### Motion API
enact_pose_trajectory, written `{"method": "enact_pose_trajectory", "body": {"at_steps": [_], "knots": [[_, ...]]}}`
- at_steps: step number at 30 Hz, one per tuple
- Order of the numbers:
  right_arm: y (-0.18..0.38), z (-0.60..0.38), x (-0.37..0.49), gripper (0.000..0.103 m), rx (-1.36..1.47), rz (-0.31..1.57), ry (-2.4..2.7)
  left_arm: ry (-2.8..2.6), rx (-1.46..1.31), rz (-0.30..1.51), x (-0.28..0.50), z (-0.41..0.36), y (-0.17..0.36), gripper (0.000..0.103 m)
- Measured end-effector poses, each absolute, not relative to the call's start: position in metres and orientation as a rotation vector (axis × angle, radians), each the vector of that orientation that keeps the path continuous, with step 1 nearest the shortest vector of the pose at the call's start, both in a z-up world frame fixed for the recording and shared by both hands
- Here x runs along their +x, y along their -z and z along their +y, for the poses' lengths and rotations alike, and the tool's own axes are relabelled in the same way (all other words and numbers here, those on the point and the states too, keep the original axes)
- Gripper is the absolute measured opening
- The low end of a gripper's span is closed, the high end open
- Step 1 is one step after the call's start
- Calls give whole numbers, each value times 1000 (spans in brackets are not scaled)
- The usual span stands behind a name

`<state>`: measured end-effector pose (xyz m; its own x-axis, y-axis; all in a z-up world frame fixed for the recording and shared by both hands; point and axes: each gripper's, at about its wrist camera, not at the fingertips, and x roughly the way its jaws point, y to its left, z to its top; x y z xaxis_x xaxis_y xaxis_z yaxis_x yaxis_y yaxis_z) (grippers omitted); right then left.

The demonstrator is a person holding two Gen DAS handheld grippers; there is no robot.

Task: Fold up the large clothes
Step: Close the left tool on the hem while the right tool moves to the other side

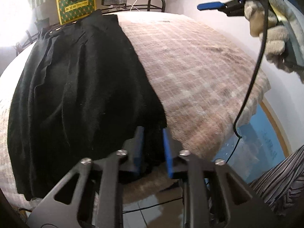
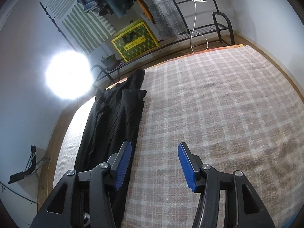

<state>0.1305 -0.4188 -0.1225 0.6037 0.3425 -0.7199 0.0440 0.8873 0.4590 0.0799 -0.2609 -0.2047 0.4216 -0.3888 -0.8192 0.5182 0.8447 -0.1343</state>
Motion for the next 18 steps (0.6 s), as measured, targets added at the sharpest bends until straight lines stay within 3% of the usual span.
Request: {"method": "enact_pose_trajectory", "body": {"at_steps": [4, 18], "knots": [[130, -419, 142, 54, 486, 922, -190, 576, 137, 984, 83, -257, 204, 8], [172, -400, 207, 54, 468, 979, -264, 463, 106, 941, 63, -259, 202, 7]]}}
